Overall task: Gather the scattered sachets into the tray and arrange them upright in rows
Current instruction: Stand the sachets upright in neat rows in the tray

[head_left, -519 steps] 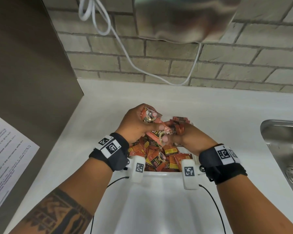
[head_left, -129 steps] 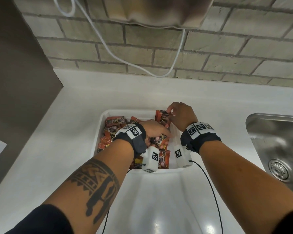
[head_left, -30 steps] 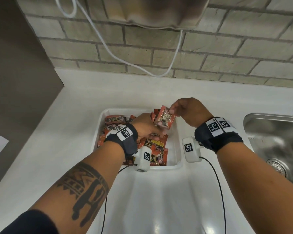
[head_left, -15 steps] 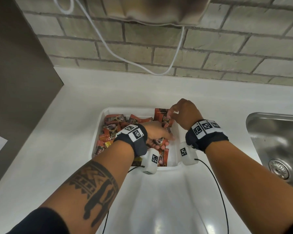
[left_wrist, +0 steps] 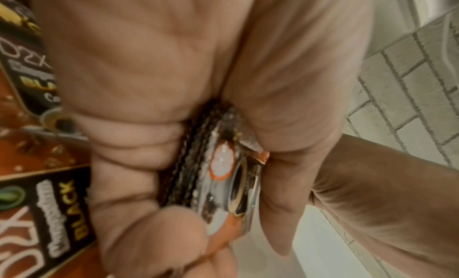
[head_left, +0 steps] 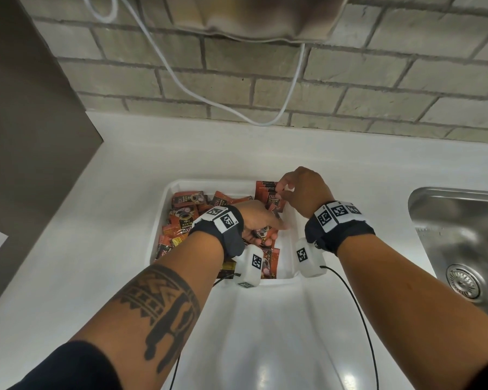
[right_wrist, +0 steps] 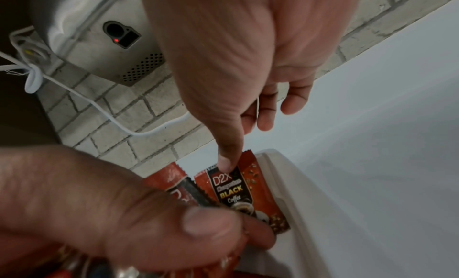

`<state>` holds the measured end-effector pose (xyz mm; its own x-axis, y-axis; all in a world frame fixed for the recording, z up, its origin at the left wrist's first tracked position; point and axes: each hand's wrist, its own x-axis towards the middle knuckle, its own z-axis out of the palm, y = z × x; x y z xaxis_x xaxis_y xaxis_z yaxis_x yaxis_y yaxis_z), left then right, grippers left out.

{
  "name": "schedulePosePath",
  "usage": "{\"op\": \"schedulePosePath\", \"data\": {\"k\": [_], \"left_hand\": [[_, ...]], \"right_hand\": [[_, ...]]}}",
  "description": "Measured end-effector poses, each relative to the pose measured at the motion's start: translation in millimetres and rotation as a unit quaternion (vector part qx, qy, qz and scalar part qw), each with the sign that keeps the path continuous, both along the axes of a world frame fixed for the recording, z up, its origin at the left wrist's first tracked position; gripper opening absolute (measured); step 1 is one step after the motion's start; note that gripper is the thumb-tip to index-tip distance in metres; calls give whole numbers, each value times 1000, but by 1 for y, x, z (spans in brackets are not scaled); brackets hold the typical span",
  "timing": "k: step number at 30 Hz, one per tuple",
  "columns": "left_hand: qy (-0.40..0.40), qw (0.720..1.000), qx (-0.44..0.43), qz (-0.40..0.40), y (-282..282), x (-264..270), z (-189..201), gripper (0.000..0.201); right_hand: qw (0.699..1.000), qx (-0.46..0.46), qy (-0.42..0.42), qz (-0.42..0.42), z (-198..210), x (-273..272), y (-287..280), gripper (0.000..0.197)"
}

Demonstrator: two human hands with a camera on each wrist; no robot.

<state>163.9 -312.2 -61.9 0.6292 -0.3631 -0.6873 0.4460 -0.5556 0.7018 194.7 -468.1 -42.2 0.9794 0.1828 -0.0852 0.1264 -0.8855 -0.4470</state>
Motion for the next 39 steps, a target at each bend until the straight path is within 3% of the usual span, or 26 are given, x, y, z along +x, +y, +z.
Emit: {"op": "schedulePosePath", "data": {"k": [12, 16, 19, 23, 30, 36, 39], "left_hand": [[11, 1000, -10, -14, 0, -2, 0, 29], [16, 999, -44, 15, 4, -4, 3, 28], [24, 992, -113, 58, 10, -6, 3, 32], [4, 978, -184, 102, 17, -9, 8, 38], [-27, 968, -213, 128, 21, -14, 8, 45], [-64, 974, -179, 120, 23, -17, 8, 44], [-59, 991, -78, 90, 30, -13, 7, 34]], "right_hand": [[999, 25, -23, -1, 9, -9, -6, 8], [998, 46, -38, -4, 14, -15, -10, 9], [997, 72, 23, 8, 21, -24, -14, 5], [986, 126, 108, 18, 24, -29, -19, 19], [972, 205, 112, 6, 29, -26, -21, 9], [975, 206, 85, 13, 28, -27, -16, 8], [978, 207, 34, -19, 30, -20, -20, 7]]}}
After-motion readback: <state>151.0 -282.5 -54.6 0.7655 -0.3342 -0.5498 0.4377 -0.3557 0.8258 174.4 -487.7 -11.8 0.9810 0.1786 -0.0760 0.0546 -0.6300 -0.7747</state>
